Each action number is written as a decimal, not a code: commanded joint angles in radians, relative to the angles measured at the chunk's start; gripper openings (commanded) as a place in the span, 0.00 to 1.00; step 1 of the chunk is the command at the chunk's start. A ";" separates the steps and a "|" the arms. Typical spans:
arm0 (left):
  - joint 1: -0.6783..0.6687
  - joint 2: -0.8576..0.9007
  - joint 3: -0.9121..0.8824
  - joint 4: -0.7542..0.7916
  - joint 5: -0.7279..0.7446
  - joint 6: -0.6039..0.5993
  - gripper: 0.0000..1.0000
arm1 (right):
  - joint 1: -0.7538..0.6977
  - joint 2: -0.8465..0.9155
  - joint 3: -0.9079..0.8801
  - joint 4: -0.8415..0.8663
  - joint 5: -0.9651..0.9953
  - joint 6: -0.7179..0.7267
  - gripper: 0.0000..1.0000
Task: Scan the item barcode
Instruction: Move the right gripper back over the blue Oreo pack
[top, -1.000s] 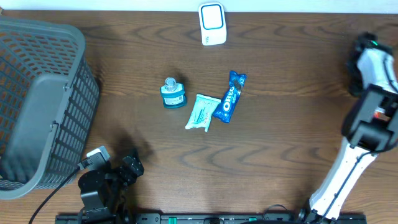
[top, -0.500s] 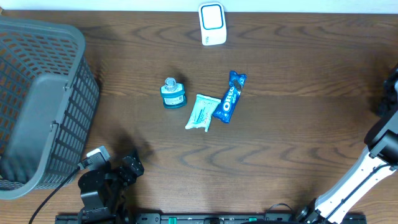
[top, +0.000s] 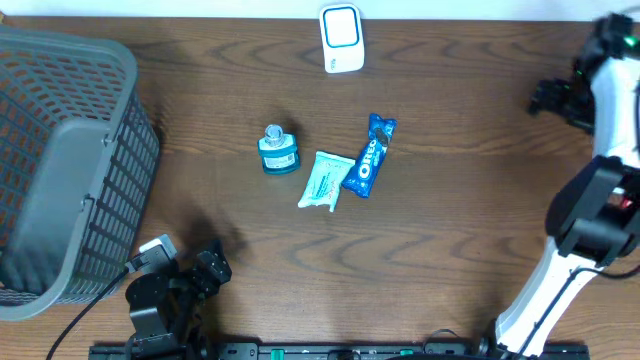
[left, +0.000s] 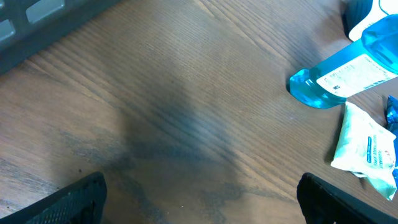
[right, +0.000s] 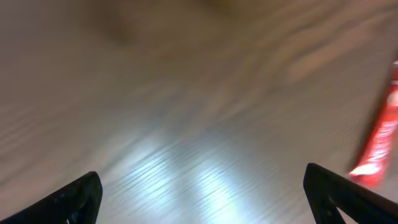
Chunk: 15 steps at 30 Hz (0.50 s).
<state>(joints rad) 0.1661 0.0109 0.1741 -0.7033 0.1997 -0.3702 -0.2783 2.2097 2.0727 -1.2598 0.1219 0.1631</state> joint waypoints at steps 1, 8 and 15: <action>-0.006 -0.005 -0.005 -0.021 -0.003 -0.002 0.98 | 0.110 -0.040 0.019 -0.038 -0.160 0.101 0.99; -0.006 -0.005 -0.005 -0.021 -0.003 -0.002 0.98 | 0.331 -0.037 -0.002 -0.104 -0.428 0.150 0.89; -0.006 -0.005 -0.005 -0.021 -0.003 -0.002 0.98 | 0.554 -0.031 -0.007 -0.084 -0.421 0.200 0.99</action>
<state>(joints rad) 0.1661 0.0109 0.1741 -0.7033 0.1997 -0.3698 0.2062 2.1696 2.0762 -1.3453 -0.2813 0.2844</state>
